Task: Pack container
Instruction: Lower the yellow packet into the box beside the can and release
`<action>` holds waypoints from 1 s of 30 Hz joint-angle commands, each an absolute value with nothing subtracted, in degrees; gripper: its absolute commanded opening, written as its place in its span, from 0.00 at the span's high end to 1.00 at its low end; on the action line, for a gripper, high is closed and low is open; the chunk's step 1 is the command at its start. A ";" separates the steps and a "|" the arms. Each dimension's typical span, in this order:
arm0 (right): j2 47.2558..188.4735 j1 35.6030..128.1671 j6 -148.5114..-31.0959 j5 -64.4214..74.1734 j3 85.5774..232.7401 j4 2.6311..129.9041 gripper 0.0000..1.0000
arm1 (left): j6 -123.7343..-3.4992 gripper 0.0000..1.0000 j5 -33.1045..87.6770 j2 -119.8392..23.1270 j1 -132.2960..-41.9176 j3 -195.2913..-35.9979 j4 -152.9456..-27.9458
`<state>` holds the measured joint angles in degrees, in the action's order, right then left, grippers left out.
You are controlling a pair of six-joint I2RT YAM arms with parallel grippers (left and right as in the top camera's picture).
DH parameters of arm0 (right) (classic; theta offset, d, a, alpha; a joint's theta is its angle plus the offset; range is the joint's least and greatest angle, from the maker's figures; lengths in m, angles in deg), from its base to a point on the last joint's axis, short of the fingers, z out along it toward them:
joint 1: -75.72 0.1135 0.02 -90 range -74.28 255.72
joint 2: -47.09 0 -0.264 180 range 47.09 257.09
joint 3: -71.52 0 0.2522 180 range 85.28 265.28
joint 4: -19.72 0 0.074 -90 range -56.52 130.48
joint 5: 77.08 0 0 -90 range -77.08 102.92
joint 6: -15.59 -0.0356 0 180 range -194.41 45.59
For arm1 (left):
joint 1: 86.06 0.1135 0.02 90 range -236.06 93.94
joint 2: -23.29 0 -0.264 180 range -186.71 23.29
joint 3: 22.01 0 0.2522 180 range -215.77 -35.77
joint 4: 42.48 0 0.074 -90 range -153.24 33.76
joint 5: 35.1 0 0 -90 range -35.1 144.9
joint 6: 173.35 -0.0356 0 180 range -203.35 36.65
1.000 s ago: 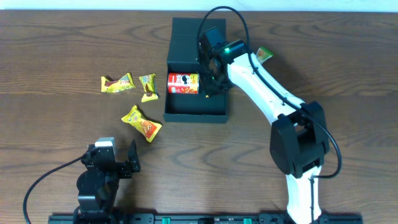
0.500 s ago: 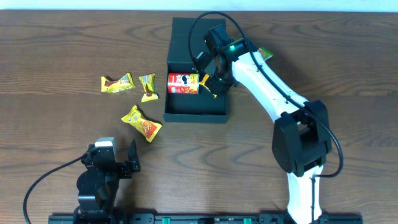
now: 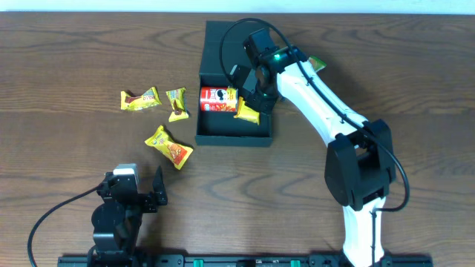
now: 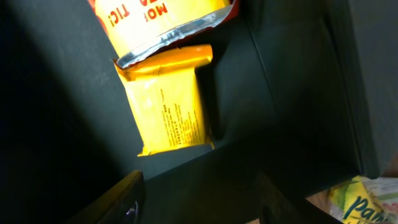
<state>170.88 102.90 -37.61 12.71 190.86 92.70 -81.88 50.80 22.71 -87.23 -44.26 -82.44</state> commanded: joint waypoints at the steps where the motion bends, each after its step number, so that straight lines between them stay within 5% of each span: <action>1: 170.94 102.97 -34.00 13.08 191.10 92.59 0.44 | -81.68 0.05 50.85 23.04 -86.92 -43.28 -82.54; 4: 170.94 102.97 -33.83 13.08 191.10 92.35 0.45 | -81.68 0.05 50.85 23.04 -86.94 -43.28 -82.54; 7: 170.42 103.64 -36.65 13.37 191.80 92.57 0.60 | -81.68 0.05 50.85 23.04 -86.92 -43.28 -82.54; 8: 169.74 104.30 -40.08 13.30 193.22 93.82 0.85 | -81.68 0.05 50.85 23.04 -86.92 -43.28 -82.54; 9: 169.15 104.93 -43.01 12.32 194.93 95.39 0.99 | -81.68 0.05 50.85 23.04 -86.94 -43.28 -82.54; 15: 167.18 105.70 -50.24 -8.62 197.57 98.98 0.99 | -81.68 0.05 50.85 23.04 -86.94 -43.28 -82.54; 30: 169.06 106.18 -45.50 -4.31 186.88 97.34 0.99 | -81.68 0.05 50.85 23.04 -86.92 -43.28 -82.54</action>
